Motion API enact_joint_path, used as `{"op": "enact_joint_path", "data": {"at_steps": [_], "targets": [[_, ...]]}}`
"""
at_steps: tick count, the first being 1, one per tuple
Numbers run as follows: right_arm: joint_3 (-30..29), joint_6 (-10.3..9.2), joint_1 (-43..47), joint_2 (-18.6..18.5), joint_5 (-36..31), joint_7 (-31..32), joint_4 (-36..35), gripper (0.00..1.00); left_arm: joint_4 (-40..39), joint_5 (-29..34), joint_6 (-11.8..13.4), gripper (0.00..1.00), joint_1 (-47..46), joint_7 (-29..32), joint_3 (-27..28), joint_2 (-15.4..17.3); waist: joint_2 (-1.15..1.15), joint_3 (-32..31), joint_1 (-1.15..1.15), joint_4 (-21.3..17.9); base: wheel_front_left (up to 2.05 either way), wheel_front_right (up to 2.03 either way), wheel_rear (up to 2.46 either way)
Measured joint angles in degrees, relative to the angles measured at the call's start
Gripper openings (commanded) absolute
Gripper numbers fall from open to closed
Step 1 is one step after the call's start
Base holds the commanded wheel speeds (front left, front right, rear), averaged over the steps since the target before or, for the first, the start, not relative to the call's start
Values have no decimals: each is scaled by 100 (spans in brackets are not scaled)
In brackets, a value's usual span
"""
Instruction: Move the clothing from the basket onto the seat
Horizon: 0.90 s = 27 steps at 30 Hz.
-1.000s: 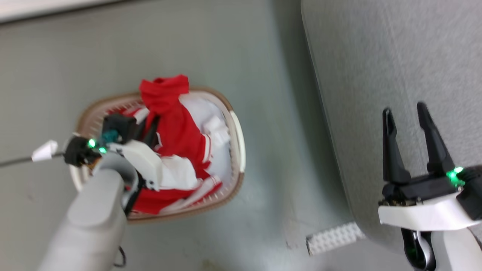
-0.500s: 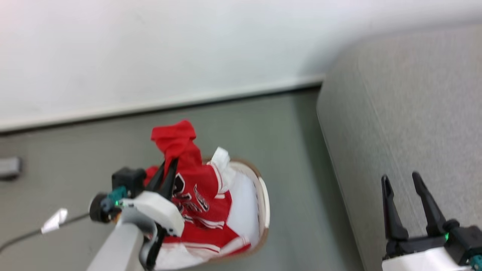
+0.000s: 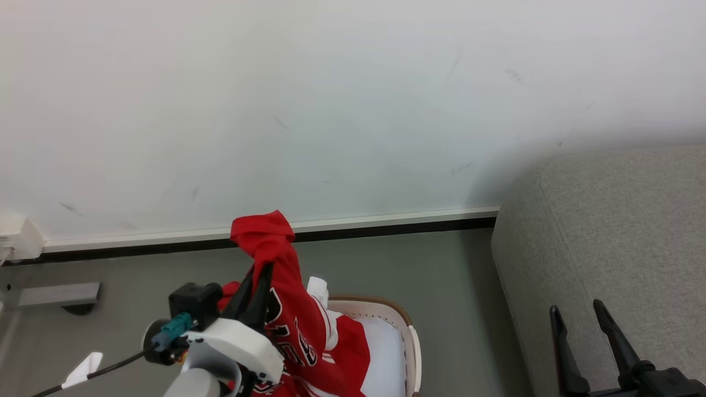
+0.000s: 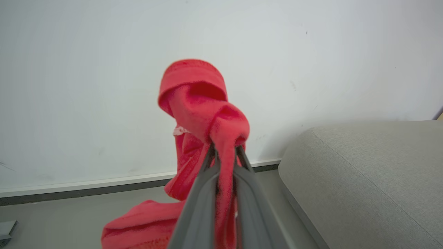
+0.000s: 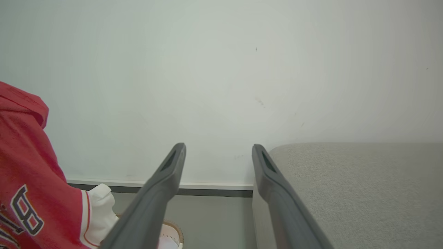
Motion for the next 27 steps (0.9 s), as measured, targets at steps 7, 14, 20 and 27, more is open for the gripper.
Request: {"op": "enact_joint_path", "data": {"at_steps": [7,14,20,27], "targets": [[593,0,-101,-2,-136,0,-69,100,-652,-113,2,0,164,257,-71,13,0,-87,1,77,0,0,0],[2008,0,-575,2,-342,0,104,100,-1378,-179,-31,0,276,610,-208,26,0,-175,2,54,0,0,0],[2829,-1,-1144,1,-241,0,389,100,-1892,-275,-33,0,407,900,-397,-22,0,-218,2,29,0,0,0],[3281,0,-1740,3,-85,0,955,100,-2418,-343,-147,0,500,1248,-850,-154,0,-212,2,75,0,0,0]]}}
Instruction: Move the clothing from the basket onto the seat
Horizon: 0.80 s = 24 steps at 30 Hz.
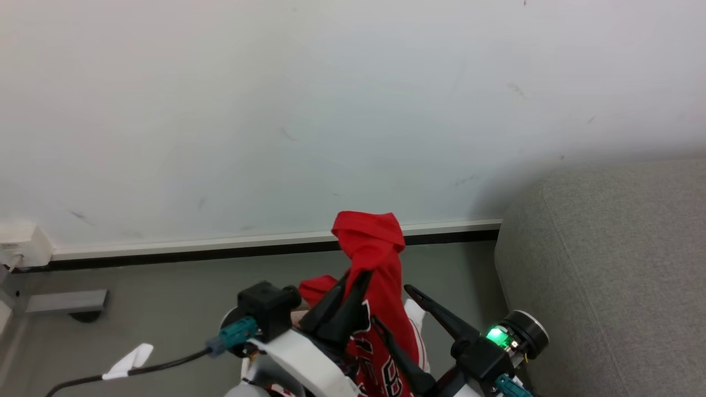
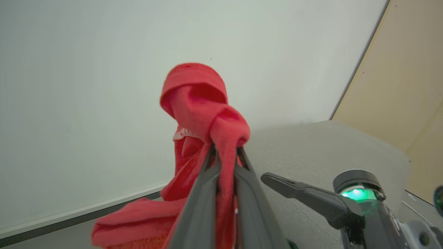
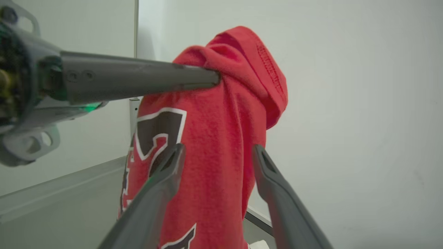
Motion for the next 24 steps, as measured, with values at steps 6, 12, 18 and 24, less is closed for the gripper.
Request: {"op": "enact_joint_path", "data": {"at_steps": [6,12,18,24], "targets": [[236,0,-252,-9,218,0,542,100,-270,-143,-101,0,119,311,-354,-75,0,1,0,87,0,0,0],[606,0,-342,1,1022,0,661,0,-332,-232,-142,0,186,411,-430,-24,0,11,0,157,0,0,0],[387,0,-411,-2,1267,1,656,0,-234,-233,-90,18,199,391,-356,68,0,57,0,154,0,0,0],[-109,0,-302,-89,1301,1,614,0,-73,-177,9,100,200,167,-271,114,0,105,0,52,0,0,0]]}}
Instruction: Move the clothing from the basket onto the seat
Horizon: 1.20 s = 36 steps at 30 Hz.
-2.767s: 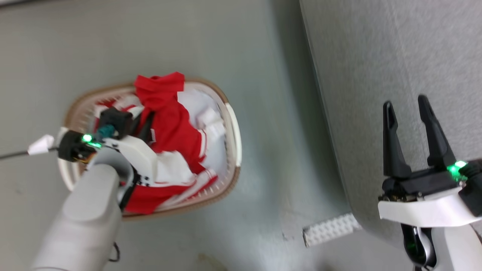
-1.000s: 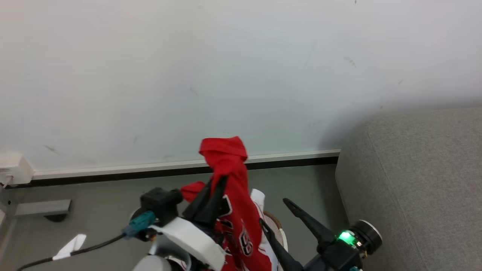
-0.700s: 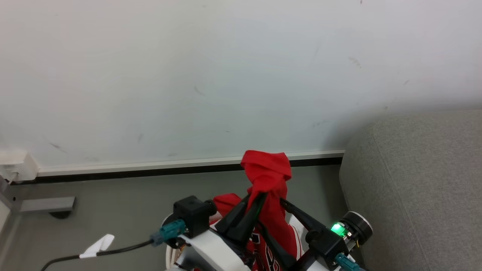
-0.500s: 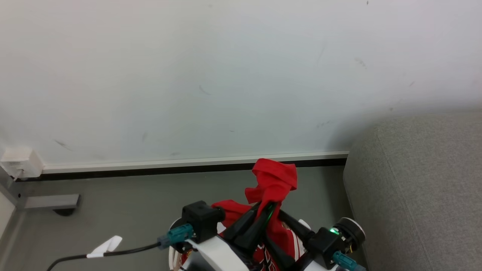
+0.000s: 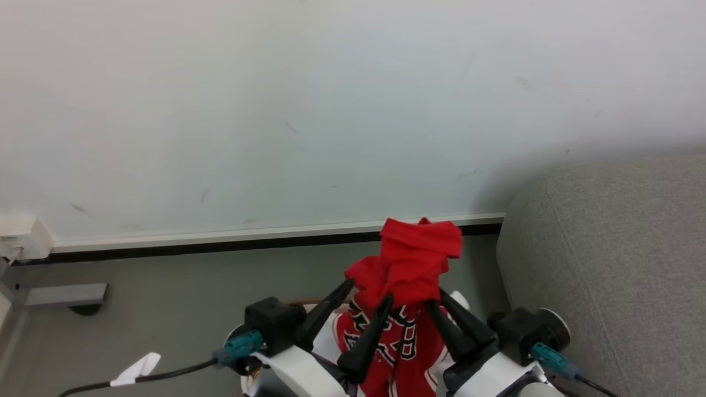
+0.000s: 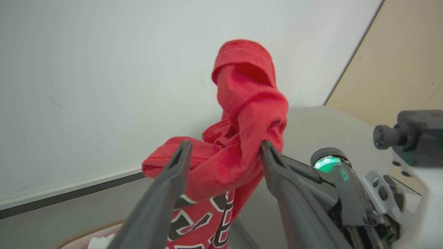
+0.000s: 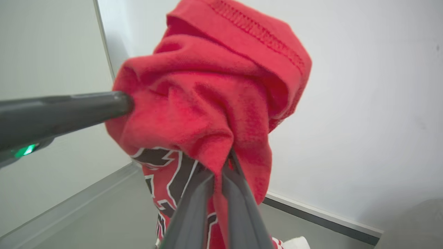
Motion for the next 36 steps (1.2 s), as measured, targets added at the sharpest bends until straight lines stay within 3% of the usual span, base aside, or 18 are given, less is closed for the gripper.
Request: {"op": "enact_joint_path", "data": {"at_steps": [14,25,32,36], "targets": [[-1158,0,144,-410,-159,0,-497,0,458,311,-77,100,22,-636,-278,58,0,121,0,-805,0,0,0],[-1694,0,354,-601,-256,1,-768,0,750,517,-101,100,-24,-931,-542,-11,0,212,0,-1556,0,0,0],[-2091,0,278,-611,-283,1,-860,0,738,604,-101,100,-191,-1021,-575,19,0,460,0,-1627,0,0,0],[-2468,0,-262,-548,-466,0,-832,0,579,679,-110,100,-431,-1035,-501,167,0,824,0,-1558,0,0,0]]}}
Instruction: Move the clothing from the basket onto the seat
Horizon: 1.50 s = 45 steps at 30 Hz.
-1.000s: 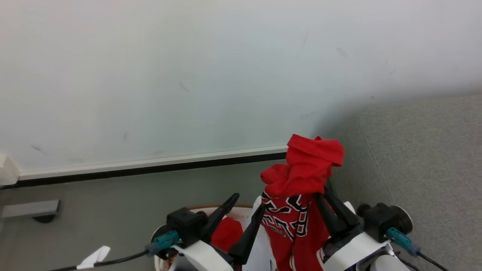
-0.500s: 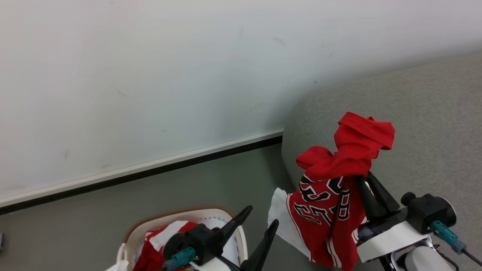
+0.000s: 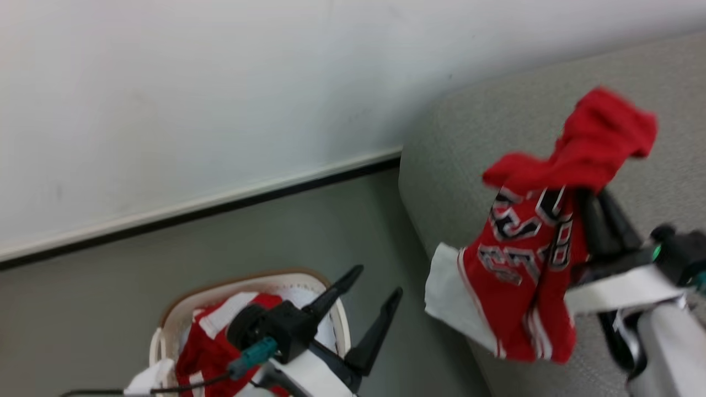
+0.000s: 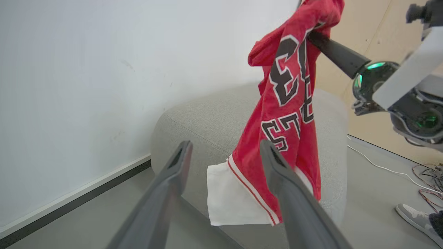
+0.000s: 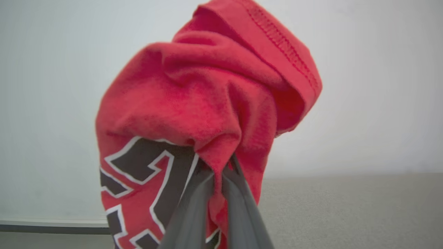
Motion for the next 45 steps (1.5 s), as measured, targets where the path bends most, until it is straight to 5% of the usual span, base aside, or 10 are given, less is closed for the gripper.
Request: {"op": "enact_joint_path", "data": {"at_steps": [11,20,24,31,34,35,36,45], "targets": [[-2073,0,-2749,-383,-580,734,10,0,-468,62,-144,100,-850,-53,250,492,0,1375,1,416,0,0,0],[-3979,0,-4284,-1074,-1945,1836,245,0,-801,-22,-220,100,-1387,-160,439,823,0,2648,1,852,0,0,0],[-4810,0,-4309,-1028,-2614,2007,386,0,-828,-118,-238,100,-1518,-231,445,869,0,3124,1,1062,0,0,0],[-6447,0,-4073,-266,-3769,1817,558,2,-702,-258,-244,100,-1555,-350,432,818,-1,3577,1,1497,0,0,0],[-6878,0,-4065,-43,-4188,1650,634,49,-591,-305,-241,100,-1519,-401,431,758,0,3545,1,1597,0,0,0],[-6965,0,-4068,12,-4303,1600,683,91,-566,-319,-234,100,-1504,-408,444,747,0,3501,1,1604,0,0,0],[-7005,0,-4068,40,-4366,1546,730,100,-541,-333,-215,100,-1482,-444,463,742,-1,3449,0,1604,0,0,0],[-6185,0,-3327,234,-4491,786,1521,100,-337,-523,-40,100,-1095,-542,630,737,-1,2826,0,1479,0,0,0]]}}
